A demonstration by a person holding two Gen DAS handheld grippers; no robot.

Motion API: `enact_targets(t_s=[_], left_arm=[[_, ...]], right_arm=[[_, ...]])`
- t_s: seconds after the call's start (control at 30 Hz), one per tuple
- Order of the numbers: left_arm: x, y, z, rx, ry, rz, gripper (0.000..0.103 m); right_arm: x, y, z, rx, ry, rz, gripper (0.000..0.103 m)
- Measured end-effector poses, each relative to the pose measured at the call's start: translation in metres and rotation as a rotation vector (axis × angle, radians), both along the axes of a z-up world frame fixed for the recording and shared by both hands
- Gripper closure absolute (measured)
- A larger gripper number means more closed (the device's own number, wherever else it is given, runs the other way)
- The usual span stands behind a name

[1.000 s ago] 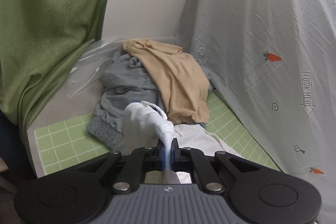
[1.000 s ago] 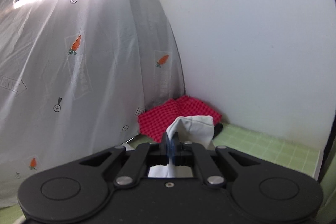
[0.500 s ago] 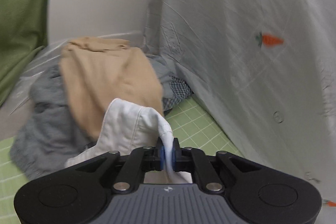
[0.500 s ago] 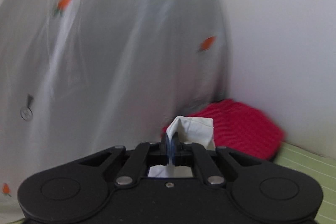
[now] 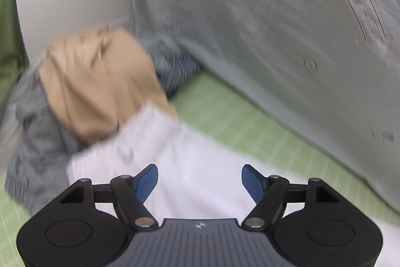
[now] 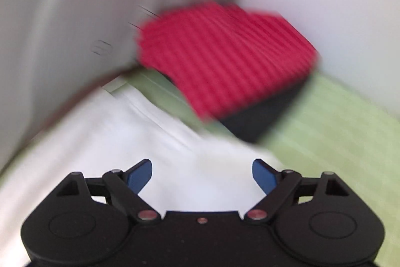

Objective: Fold clothes

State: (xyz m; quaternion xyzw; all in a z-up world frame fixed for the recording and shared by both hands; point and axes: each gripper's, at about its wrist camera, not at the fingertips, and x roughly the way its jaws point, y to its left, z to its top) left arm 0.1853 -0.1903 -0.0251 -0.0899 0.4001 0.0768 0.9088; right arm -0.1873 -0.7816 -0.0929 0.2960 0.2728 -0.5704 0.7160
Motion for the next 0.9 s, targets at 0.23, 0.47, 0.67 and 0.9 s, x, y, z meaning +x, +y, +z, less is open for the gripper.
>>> enact_targets(t_s=[0.23,0.47,0.67,0.9], left_arm=[[-0.051,-0.044,-0.004,-0.073,0.083,-0.132,0.028],[-0.093,-0.081,-0.006,-0.109,0.130,-0.237,0.028],[-0.110,-0.090,-0.011,-0.104,0.165,-0.261,0.028],[-0.130,-0.101,-0.018,-0.098,0.206,-0.290,0.028]], right_arm=[[-0.023,0.011,-0.029,0.085,-0.143,0.005,0.033],[-0.034,0.021,-0.020,0.050,-0.082,0.099,0.099],[-0.109,0.062,-0.017,0.091,-0.035,0.071,0.098],[-0.136,0.059,0.016,-0.028,0.033,0.098,0.043]])
